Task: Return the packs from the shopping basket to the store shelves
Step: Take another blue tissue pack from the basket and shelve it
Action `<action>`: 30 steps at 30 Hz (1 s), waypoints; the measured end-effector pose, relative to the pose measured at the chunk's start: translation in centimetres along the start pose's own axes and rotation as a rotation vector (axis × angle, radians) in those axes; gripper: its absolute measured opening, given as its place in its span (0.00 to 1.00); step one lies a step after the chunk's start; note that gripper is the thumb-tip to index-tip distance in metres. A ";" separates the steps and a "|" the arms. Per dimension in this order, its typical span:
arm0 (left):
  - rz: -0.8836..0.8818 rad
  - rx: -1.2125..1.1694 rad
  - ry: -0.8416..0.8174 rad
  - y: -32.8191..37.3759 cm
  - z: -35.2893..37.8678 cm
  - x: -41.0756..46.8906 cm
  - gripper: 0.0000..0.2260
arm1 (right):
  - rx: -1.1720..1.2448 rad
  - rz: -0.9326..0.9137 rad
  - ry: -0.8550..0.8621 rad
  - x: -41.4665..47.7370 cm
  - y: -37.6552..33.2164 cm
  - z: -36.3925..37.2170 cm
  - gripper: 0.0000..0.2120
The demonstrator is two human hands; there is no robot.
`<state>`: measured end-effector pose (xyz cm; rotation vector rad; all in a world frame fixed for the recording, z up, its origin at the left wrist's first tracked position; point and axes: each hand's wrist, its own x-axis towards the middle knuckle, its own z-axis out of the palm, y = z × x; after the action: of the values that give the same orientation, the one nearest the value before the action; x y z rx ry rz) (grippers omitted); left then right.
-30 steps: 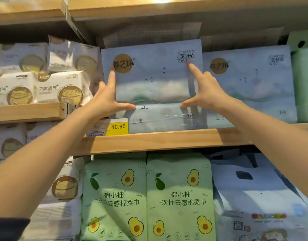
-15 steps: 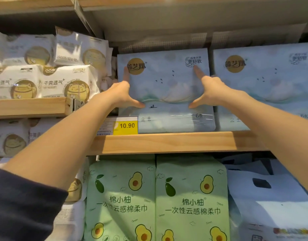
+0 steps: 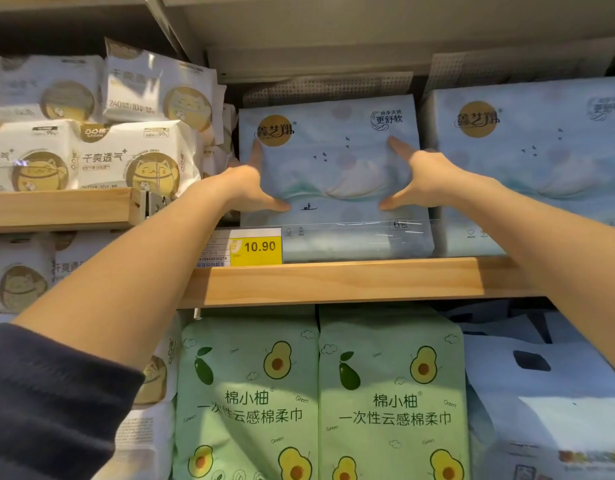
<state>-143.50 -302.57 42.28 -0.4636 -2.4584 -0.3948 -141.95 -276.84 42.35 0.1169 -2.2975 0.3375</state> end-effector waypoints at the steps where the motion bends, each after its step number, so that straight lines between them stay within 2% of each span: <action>1: 0.002 0.005 0.003 -0.1 0.0 0.0 0.39 | -0.008 0.000 0.000 -0.1 0.0 0.0 0.51; 5: -0.017 0.041 0.034 -0.6 0.2 0.2 0.50 | -0.038 0.003 0.007 -0.4 -0.3 -0.2 0.52; 12: 0.012 0.086 0.069 -0.5 -0.5 -0.6 0.51 | -0.063 0.024 -0.002 -1.6 -1.0 -0.8 0.53; 21: 0.013 0.062 0.052 -1.2 -0.8 -2.4 0.48 | -0.077 0.054 -0.015 -4.0 -1.6 -1.3 0.48; 30: 0.116 -0.092 0.176 0.5 -0.5 -7.2 0.35 | -0.027 0.044 -0.027 -8.2 -2.1 -2.9 0.43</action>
<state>-137.53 -303.98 38.39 -0.5824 -2.2390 -0.4808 -133.96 -278.22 38.68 0.0577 -2.3330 0.3290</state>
